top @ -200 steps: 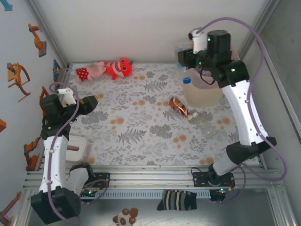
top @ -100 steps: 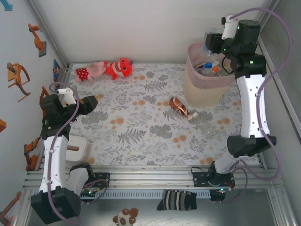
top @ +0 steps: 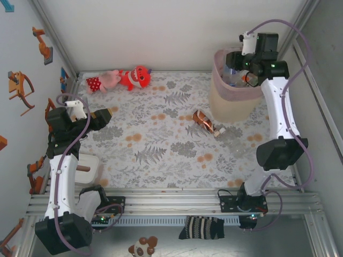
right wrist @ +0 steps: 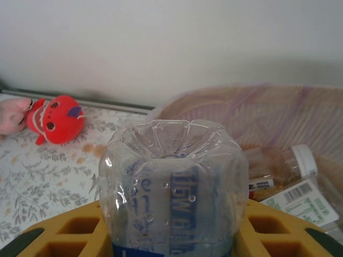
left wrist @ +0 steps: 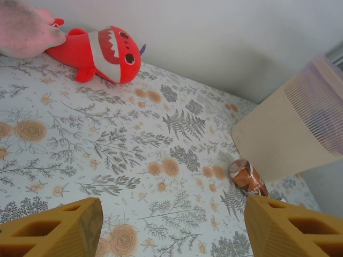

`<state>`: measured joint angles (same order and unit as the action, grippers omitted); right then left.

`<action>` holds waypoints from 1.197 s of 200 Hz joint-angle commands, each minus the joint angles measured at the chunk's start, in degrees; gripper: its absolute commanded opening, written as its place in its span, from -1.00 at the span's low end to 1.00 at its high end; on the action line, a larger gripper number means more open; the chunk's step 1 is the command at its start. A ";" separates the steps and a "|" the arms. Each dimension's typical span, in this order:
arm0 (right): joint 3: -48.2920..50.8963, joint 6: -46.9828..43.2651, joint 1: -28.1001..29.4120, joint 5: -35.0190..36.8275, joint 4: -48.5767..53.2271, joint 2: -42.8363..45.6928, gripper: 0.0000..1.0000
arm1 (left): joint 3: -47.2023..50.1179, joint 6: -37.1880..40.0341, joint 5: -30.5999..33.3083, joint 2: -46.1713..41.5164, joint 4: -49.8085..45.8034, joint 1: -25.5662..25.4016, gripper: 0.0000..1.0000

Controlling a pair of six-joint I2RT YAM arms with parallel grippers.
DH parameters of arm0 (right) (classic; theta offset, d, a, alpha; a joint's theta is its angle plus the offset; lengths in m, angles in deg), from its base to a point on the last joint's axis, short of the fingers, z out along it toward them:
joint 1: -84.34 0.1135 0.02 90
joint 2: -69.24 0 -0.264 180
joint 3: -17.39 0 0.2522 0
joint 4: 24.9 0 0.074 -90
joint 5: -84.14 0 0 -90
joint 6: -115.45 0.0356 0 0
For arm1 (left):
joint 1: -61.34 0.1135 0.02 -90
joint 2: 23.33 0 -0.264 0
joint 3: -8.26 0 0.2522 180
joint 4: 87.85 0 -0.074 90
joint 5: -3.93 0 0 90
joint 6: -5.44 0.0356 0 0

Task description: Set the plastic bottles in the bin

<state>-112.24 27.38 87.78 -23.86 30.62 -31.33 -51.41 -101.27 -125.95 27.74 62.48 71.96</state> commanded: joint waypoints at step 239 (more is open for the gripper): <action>-6.11 -1.28 -0.02 -3.46 11.69 -13.86 0.22 | -0.59 0.32 -1.40 0.25 0.20 0.46 0.40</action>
<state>-117.62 24.65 87.25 -27.45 37.42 -47.42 -51.41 -101.27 -125.99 27.98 62.48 71.96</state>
